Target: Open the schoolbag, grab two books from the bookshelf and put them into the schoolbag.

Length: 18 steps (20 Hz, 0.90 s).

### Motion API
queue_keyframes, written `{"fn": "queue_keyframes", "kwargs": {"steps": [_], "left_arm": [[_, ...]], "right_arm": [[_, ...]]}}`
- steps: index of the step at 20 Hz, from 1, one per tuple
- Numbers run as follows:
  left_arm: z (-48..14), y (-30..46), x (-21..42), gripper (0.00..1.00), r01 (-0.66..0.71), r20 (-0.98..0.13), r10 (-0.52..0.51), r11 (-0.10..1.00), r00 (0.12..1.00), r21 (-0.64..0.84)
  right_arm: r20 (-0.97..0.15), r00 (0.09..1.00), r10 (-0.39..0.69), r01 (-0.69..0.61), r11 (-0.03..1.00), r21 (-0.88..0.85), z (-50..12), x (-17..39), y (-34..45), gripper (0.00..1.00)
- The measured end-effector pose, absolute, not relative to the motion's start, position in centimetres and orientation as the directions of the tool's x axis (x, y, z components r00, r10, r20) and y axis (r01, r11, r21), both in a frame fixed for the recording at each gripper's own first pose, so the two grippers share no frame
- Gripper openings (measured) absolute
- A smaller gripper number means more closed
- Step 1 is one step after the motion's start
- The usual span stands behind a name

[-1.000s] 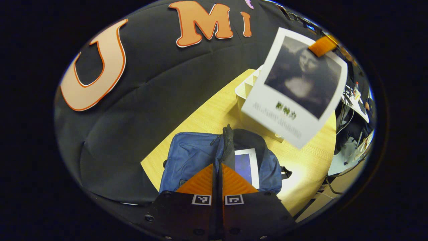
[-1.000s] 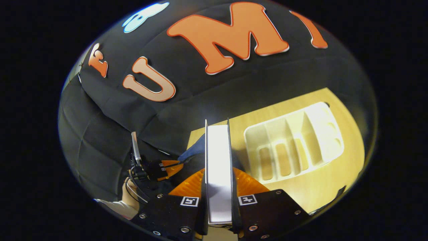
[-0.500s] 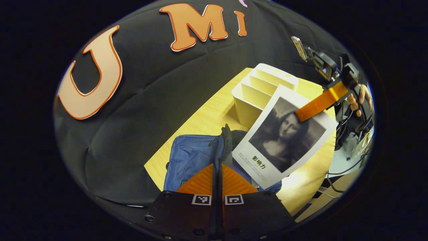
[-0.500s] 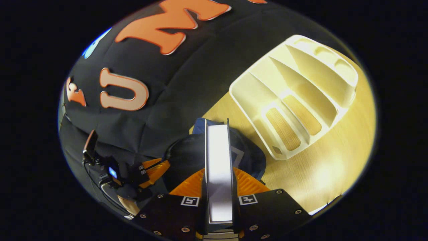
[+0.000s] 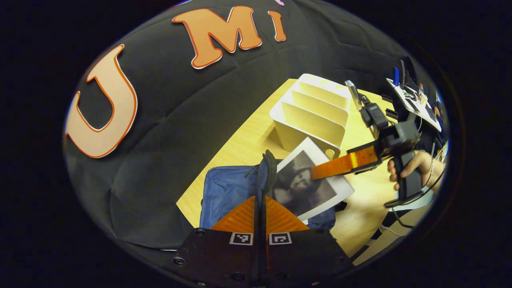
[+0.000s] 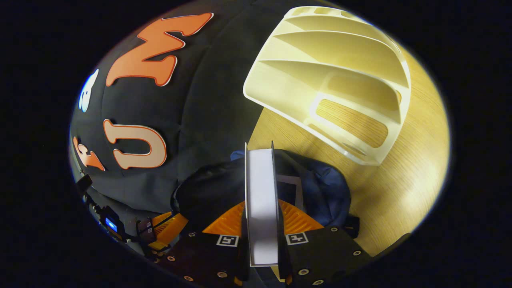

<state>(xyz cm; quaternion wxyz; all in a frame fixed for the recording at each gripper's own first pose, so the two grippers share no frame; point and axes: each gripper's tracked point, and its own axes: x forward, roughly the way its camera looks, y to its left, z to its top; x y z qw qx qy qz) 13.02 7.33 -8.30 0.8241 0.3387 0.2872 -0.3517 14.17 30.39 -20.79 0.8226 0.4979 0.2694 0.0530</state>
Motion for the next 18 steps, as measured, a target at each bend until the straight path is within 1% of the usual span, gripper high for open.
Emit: {"fn": "queue_keyframes", "kwargs": {"steps": [4, 5, 6, 7, 8, 9, 10, 11, 12, 13, 14, 15, 16, 17, 18], "left_arm": [[-8.0, 6.6, 12.6, 0.0, 0.777, -0.708, -0.393, 0.519, 0.586, 0.356], [-8.1, 6.3, 12.6, 0.0, 0.781, -0.711, -0.396, 0.517, 0.581, 0.351], [-8.2, 6.1, 12.4, 0.0, 0.784, -0.714, -0.398, 0.516, 0.576, 0.345], [-8.2, 5.9, 12.4, 0.0, 0.786, -0.714, -0.403, 0.517, 0.573, 0.339], [-8.1, 5.9, 12.5, 0.0, 0.786, -0.716, -0.402, 0.519, 0.571, 0.336], [-8.2, 5.9, 12.7, 0.0, 0.784, -0.716, -0.399, 0.522, 0.572, 0.335], [-8.1, 6.0, 12.8, 0.0, 0.782, -0.716, -0.398, 0.525, 0.574, 0.335], [-8.3, 6.1, 12.9, 0.0, 0.781, -0.718, -0.396, 0.529, 0.573, 0.332], [-8.5, 6.2, 12.9, 0.0, 0.781, -0.721, -0.393, 0.533, 0.57, 0.326], [-8.6, 6.3, 12.9, 0.0, 0.781, -0.725, -0.393, 0.538, 0.566, 0.318], [-8.8, 6.2, 12.8, 0.0, 0.783, -0.728, -0.395, 0.54, 0.56, 0.31], [-8.9, 6.1, 12.6, 0.01, 0.785, -0.73, -0.398, 0.54, 0.556, 0.304], [-9.1, 6.0, 12.4, 0.01, 0.787, -0.732, -0.399, 0.539, 0.553, 0.3], [-9.1, 5.8, 12.4, 0.0, 0.788, -0.732, -0.4, 0.538, 0.551, 0.299], [-9.1, 5.7, 12.5, 0.0, 0.79, -0.733, -0.4, 0.535, 0.55, 0.3]], "right_arm": [[-0.339, 0.885, 0.32, 0.155, 0.483, 0.862, -21.9, 16.3, 32.5, 0.28], [-0.333, 0.887, 0.321, 0.15, 0.481, 0.864, -22.3, 16.8, 33.1, 0.39], [-0.335, 0.885, 0.323, 0.154, 0.476, 0.866, -22.4, 17.2, 33.8, 0.39], [-0.346, 0.88, 0.325, 0.161, 0.48, 0.862, -22.6, 17.3, 34.3, 0.17], [-0.363, 0.872, 0.33, 0.173, 0.485, 0.857, -22.8, 17.3, 34.4, 0.28], [-0.382, 0.86, 0.338, 0.187, 0.487, 0.853, -23.0, 17.4, 34.6, 0.31], [-0.419, 0.842, 0.34, 0.218, 0.497, 0.84, -23.5, 17.1, 34.7, 0.33], [-0.471, 0.816, 0.334, 0.258, 0.519, 0.815, -24.2, 16.7, 34.6, 0.37], [-0.531, 0.785, 0.32, 0.299, 0.555, 0.776, -25.2, 16.3, 34.3, 0.53], [-0.563, 0.763, 0.317, 0.317, 0.576, 0.753, -25.6, 15.7, 34.2, 0.5], [-0.589, 0.743, 0.318, 0.331, 0.589, 0.737, -26.0, 15.3, 34.2, 0.54], [-0.607, 0.725, 0.324, 0.341, 0.597, 0.726, -26.1, 14.9, 34.7, 0.87], [-0.621, 0.711, 0.329, 0.345, 0.607, 0.716, -26.0, 15.0, 35.0, 0.8], [-0.632, 0.697, 0.339, 0.344, 0.616, 0.709, -26.1, 15.0, 35.7, 0.96], [-0.639, 0.685, 0.35, 0.338, 0.624, 0.704, -26.1, 14.9, 35.9, 0.97]]}}
